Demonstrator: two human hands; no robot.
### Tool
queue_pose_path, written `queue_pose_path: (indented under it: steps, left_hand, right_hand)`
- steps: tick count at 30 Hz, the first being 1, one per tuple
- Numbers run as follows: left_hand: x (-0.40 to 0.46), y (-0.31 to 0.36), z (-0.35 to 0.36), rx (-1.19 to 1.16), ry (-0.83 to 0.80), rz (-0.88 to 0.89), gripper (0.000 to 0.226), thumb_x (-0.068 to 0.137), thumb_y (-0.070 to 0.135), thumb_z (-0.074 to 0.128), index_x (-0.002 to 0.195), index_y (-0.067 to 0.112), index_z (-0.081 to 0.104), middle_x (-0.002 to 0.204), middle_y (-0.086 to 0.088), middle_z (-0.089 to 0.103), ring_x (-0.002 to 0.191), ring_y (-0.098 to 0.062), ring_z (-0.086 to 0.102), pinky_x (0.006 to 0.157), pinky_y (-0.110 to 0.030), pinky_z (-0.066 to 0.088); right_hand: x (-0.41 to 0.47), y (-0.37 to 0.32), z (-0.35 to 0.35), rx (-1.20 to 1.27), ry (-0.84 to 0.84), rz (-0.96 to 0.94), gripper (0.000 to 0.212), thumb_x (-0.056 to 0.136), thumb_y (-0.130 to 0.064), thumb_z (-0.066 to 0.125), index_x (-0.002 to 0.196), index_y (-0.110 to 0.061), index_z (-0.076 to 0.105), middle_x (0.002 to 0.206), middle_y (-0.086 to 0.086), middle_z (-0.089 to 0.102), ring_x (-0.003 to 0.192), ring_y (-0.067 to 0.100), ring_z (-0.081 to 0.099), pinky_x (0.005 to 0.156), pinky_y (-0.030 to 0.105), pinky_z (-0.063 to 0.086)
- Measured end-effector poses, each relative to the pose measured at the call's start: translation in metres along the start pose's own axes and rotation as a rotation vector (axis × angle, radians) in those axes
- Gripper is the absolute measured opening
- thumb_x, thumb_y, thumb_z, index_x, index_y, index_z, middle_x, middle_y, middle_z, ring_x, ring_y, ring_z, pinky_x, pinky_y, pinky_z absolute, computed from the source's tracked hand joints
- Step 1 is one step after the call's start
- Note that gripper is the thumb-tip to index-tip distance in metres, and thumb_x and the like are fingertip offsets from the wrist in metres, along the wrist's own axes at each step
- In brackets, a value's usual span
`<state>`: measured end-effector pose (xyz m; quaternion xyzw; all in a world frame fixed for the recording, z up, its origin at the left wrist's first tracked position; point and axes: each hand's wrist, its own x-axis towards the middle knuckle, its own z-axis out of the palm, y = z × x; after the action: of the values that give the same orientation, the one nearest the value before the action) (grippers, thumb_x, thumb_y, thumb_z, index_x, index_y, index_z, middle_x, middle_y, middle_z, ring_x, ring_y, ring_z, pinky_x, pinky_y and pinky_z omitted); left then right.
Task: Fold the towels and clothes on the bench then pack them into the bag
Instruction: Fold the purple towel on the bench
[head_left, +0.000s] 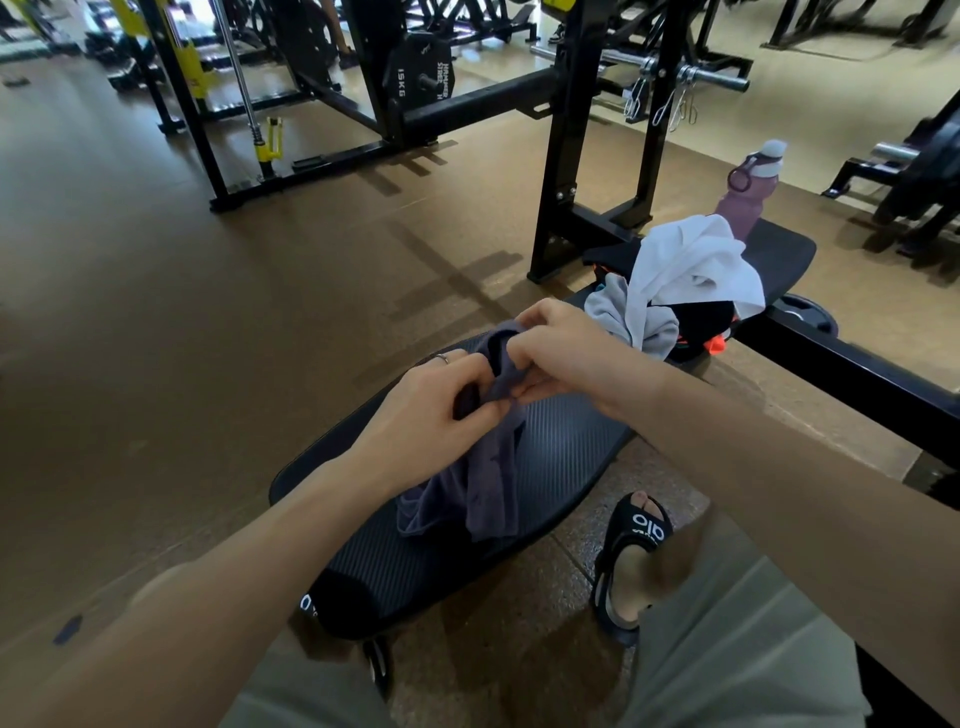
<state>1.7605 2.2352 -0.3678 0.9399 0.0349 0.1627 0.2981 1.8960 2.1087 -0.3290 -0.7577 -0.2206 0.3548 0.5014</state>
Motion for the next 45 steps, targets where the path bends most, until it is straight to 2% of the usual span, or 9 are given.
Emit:
queue_pose_path:
  steps: [5, 10, 12, 15, 21, 27, 33, 40, 45]
  left_hand:
    - [-0.003, -0.003, -0.001, -0.005, -0.02, 0.002, 0.027, 0.086, 0.024, 0.066, 0.069, 0.022, 0.046, 0.076, 0.006, 0.049, 0.074, -0.014, 0.05, 0.065, -0.031, 0.042]
    - [-0.005, -0.003, -0.006, 0.01, -0.051, 0.034, 0.024, 0.078, 0.023, 0.062, 0.064, 0.02, 0.043, 0.078, 0.005, 0.047, 0.068, -0.015, 0.046, 0.061, -0.037, 0.043]
    - [-0.006, -0.004, -0.007, 0.029, -0.068, 0.04, 0.024, 0.076, 0.022, 0.063, 0.063, 0.017, 0.043, 0.079, 0.005, 0.047, 0.068, -0.016, 0.046, 0.06, -0.035, 0.042]
    - [-0.009, -0.007, -0.008, 0.05, -0.067, 0.027, 0.024, 0.075, 0.02, 0.062, 0.064, 0.019, 0.041, 0.076, 0.006, 0.047, 0.067, -0.015, 0.046, 0.058, -0.03, 0.039]
    - [-0.016, -0.014, -0.005, 0.071, -0.163, -0.051, 0.014, 0.087, 0.018, 0.061, 0.089, 0.028, 0.052, 0.088, 0.011, 0.05, 0.081, -0.007, 0.051, 0.069, -0.03, 0.045]
    - [-0.02, -0.016, 0.0, 0.072, -0.214, -0.096, 0.03, 0.093, 0.036, 0.066, 0.068, 0.021, 0.056, 0.088, 0.005, 0.048, 0.077, -0.011, 0.051, 0.07, -0.037, 0.049]
    - [-0.037, -0.025, -0.003, 0.286, -0.18, -0.146, 0.045, 0.096, 0.056, 0.049, 0.07, 0.022, 0.062, 0.094, 0.005, 0.064, 0.088, -0.014, 0.065, 0.075, -0.042, 0.057]
    - [-0.028, -0.041, -0.029, 0.23, -0.148, -0.193, 0.049, 0.096, 0.056, 0.052, 0.066, 0.022, 0.071, 0.083, 0.014, 0.055, 0.072, -0.004, 0.058, 0.07, -0.033, 0.051]
    - [-0.028, -0.039, -0.031, 0.361, -0.207, -0.142, 0.043, 0.1, 0.05, 0.05, 0.06, 0.035, 0.051, 0.083, 0.013, 0.052, 0.07, -0.006, 0.055, 0.067, -0.037, 0.051]
  right_hand:
    - [0.006, 0.012, -0.011, -0.363, -0.014, -0.041, 0.054, 0.085, -0.007, 0.059, 0.133, -0.022, 0.037, 0.099, 0.017, 0.068, 0.082, 0.028, 0.073, 0.071, 0.041, 0.064]
    - [0.005, 0.015, 0.0, -0.704, -0.075, -0.146, 0.032, 0.088, -0.025, 0.062, 0.118, -0.024, 0.049, 0.097, 0.005, 0.064, 0.078, 0.021, 0.066, 0.074, 0.042, 0.058]
    - [0.007, 0.015, 0.004, -0.644, -0.072, -0.077, 0.012, 0.09, -0.019, 0.055, 0.102, -0.021, 0.059, 0.09, 0.005, 0.067, 0.069, 0.022, 0.07, 0.066, 0.036, 0.061]
    - [0.01, 0.012, 0.006, -0.542, 0.031, -0.032, 0.017, 0.091, -0.011, 0.048, 0.086, -0.016, 0.063, 0.082, 0.011, 0.07, 0.064, 0.024, 0.071, 0.058, 0.03, 0.06]
    - [0.015, 0.002, 0.004, -0.166, 0.299, -0.075, 0.024, 0.088, -0.001, 0.038, 0.086, -0.004, 0.062, 0.089, 0.016, 0.063, 0.072, 0.036, 0.071, 0.065, 0.05, 0.062]
    - [0.015, -0.003, 0.006, -0.226, 0.401, -0.252, 0.028, 0.083, -0.001, 0.039, 0.076, -0.013, 0.064, 0.073, 0.007, 0.063, 0.077, 0.026, 0.066, 0.064, 0.042, 0.061]
    - [0.008, -0.018, 0.003, -0.225, 0.521, -0.421, 0.021, 0.087, -0.003, 0.044, 0.083, -0.011, 0.063, 0.067, -0.004, 0.057, 0.056, 0.006, 0.048, 0.049, 0.012, 0.035]
    - [0.009, -0.025, -0.005, -0.229, 0.601, -0.541, 0.02, 0.087, -0.002, 0.044, 0.085, -0.009, 0.063, 0.069, -0.006, 0.055, 0.062, 0.007, 0.048, 0.058, 0.017, 0.036]
    - [0.013, -0.03, -0.01, -0.219, 0.626, -0.516, 0.021, 0.086, -0.004, 0.044, 0.085, -0.01, 0.065, 0.071, -0.006, 0.057, 0.065, 0.007, 0.05, 0.061, 0.019, 0.037]
